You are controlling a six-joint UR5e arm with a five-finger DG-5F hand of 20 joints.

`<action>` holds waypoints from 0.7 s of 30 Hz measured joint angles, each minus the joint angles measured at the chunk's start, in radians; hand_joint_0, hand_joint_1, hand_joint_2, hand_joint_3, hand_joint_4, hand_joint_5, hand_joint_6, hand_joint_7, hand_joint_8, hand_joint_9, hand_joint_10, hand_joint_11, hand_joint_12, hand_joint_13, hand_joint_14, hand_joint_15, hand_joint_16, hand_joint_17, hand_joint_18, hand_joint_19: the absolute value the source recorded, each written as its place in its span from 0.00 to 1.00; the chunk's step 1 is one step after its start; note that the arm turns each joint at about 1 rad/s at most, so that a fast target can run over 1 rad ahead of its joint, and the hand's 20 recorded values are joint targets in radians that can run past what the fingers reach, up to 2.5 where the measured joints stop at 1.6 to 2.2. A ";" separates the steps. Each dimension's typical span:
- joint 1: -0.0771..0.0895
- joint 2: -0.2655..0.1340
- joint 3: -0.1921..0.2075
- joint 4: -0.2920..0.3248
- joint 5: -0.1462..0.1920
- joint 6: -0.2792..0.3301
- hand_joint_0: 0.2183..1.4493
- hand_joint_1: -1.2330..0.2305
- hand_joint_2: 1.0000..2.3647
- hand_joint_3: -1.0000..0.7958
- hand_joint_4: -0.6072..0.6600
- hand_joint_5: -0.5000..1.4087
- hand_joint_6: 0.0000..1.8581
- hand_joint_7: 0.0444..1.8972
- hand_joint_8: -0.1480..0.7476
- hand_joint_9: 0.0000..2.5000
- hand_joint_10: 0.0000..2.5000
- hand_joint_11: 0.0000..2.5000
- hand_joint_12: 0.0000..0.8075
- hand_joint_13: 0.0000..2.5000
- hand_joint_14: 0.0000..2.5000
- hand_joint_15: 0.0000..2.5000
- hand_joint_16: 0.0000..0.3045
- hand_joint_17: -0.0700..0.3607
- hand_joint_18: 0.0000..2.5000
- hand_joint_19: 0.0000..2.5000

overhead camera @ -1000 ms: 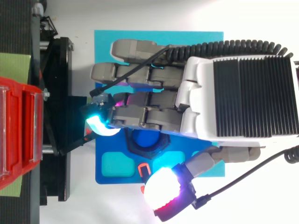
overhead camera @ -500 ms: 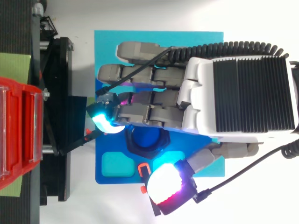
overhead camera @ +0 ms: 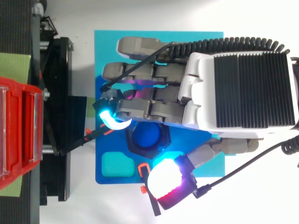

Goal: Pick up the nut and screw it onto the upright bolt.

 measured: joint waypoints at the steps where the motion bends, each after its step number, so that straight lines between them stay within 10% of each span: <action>1: 0.000 0.000 0.000 -0.001 0.000 0.000 0.24 0.65 0.00 0.28 0.68 0.23 0.27 0.57 0.46 0.25 0.00 0.00 0.34 0.13 0.00 0.00 0.09 0.31 0.00 0.00; 21: -0.023 0.000 0.000 -0.001 -0.006 -0.001 0.26 0.60 0.00 0.28 0.59 0.28 0.27 0.76 0.48 0.43 0.00 0.00 0.26 0.26 0.00 0.00 0.05 0.25 0.10 0.00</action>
